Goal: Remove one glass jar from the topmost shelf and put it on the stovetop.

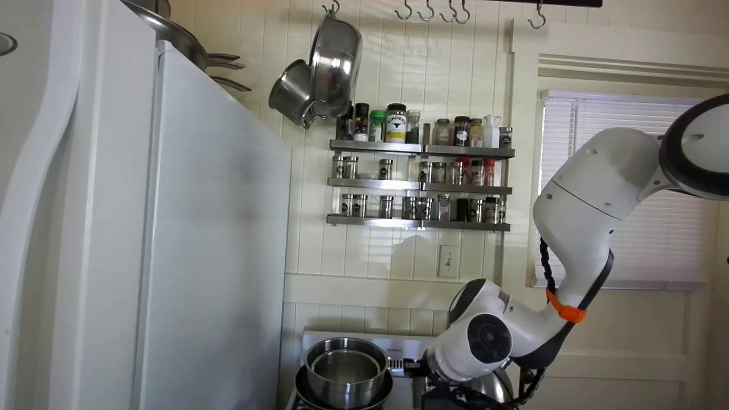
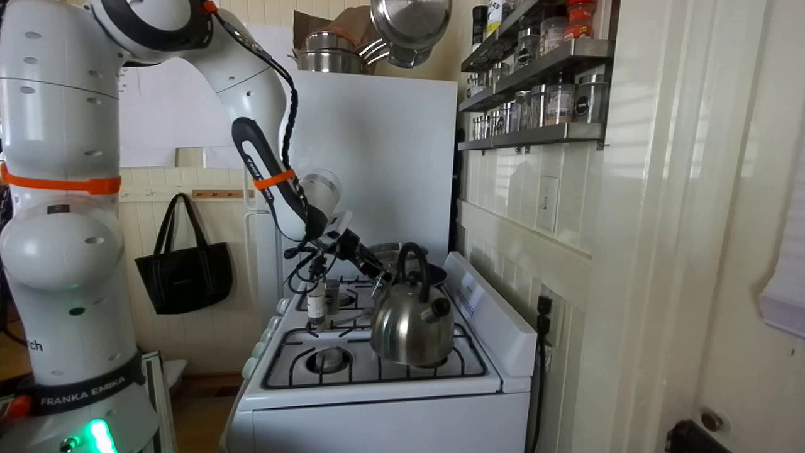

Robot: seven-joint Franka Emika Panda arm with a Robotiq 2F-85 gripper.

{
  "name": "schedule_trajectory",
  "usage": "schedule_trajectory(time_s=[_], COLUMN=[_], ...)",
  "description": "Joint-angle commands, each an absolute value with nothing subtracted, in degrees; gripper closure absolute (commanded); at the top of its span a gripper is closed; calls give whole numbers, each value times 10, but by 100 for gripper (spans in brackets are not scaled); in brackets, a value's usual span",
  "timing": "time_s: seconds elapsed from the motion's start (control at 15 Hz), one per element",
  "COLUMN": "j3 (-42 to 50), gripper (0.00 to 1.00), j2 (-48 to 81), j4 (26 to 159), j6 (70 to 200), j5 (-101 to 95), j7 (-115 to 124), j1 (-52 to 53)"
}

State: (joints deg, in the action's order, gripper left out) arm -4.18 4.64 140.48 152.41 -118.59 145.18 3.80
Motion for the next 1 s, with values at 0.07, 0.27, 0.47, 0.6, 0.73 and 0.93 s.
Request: schedule_trajectory(time_s=[0.07,0.27,0.47,0.6,0.73,0.93], j3=[-46,-48,-49,-49,-49,-72], gripper=[75,75,75,75,75,75], j2=[86,104,121,131,140,153], j4=[1379,1367,1358,1353,1350,1345], j6=[1505,1505,1506,1505,1507,1502], j5=[-1244,-1269,-1286,-1294,-1302,-1305], j7=[1490,1505,1514,1515,1517,1512], j1=[41,40,39,38,37,17])
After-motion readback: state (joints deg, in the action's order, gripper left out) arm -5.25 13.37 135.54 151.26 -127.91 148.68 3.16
